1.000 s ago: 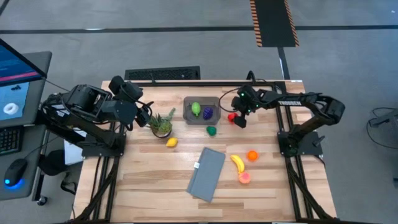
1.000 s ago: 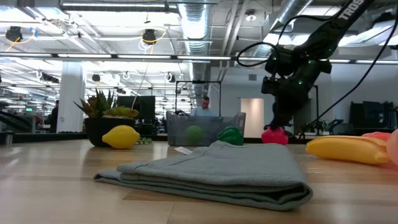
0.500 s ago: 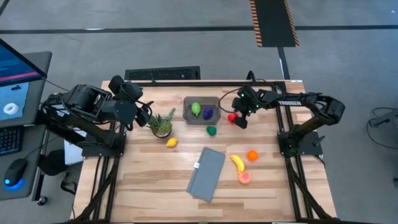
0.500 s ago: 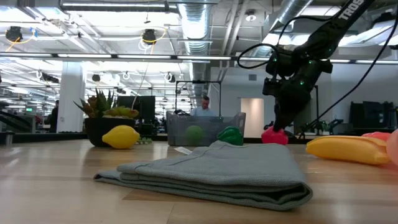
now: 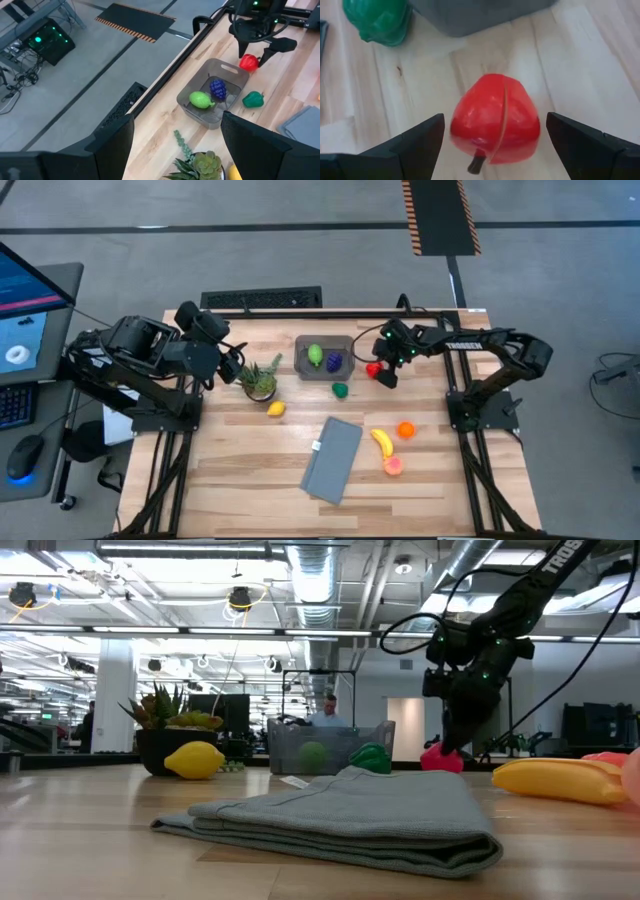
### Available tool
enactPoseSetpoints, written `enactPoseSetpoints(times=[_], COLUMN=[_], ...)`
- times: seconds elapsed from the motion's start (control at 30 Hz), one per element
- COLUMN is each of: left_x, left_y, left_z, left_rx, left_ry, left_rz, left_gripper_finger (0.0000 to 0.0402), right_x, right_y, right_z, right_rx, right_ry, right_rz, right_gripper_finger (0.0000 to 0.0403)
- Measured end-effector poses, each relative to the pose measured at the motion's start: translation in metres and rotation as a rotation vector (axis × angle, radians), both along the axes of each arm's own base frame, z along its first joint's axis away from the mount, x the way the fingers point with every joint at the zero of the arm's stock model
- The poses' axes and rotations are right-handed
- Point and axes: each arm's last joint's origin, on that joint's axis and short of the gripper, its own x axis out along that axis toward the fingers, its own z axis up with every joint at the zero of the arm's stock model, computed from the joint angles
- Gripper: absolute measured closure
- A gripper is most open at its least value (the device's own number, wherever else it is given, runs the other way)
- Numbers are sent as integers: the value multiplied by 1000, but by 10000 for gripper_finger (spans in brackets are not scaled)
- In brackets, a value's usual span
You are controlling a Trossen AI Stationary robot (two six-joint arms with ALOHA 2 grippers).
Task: Pick and placing Produce into tupperware
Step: Put the apple into the black bin
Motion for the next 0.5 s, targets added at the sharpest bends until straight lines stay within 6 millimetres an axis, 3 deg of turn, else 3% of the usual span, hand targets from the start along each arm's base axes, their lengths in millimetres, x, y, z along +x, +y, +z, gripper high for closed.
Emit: enactPoseSetpoints(times=[0.5], left_x=[0], left_y=[0], left_z=[0], left_rx=[0], left_ry=[0], left_rz=[0], left_gripper_finger=[113], right_x=[1], right_y=[3], right_z=[0], right_rx=[7], right_ry=[9], right_rz=[10], right_gripper_finger=[65])
